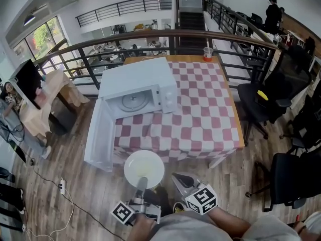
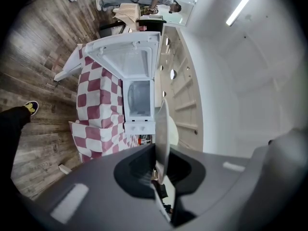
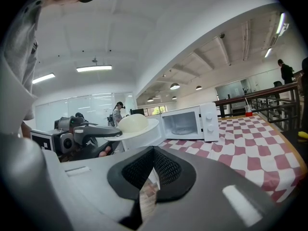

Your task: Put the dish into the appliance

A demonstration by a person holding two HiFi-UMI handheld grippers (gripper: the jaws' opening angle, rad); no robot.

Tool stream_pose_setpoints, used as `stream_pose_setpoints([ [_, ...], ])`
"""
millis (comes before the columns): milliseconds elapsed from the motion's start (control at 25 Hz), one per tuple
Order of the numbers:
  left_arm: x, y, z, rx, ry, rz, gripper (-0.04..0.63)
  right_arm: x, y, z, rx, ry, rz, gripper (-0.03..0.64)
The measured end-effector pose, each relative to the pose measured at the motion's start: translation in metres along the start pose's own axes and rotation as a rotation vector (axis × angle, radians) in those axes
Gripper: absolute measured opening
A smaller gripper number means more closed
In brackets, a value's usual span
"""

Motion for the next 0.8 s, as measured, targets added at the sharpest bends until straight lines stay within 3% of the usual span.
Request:
stream_pose_setpoints([
  [800,-0.028,0.044,0.012,0.004,-0.004,0.007,0.029,-0.047,0.020,-0.017,0.013,-0.007,0.003,0.000],
])
Point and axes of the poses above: the fingertips, and each gripper's own axes: x backward along the fingers, z to its left, y out of its top, the point moved 5 cm from there along x, backward along the fingers, and after that the axes turned 12 degrees about z, right-handed, at the moved point
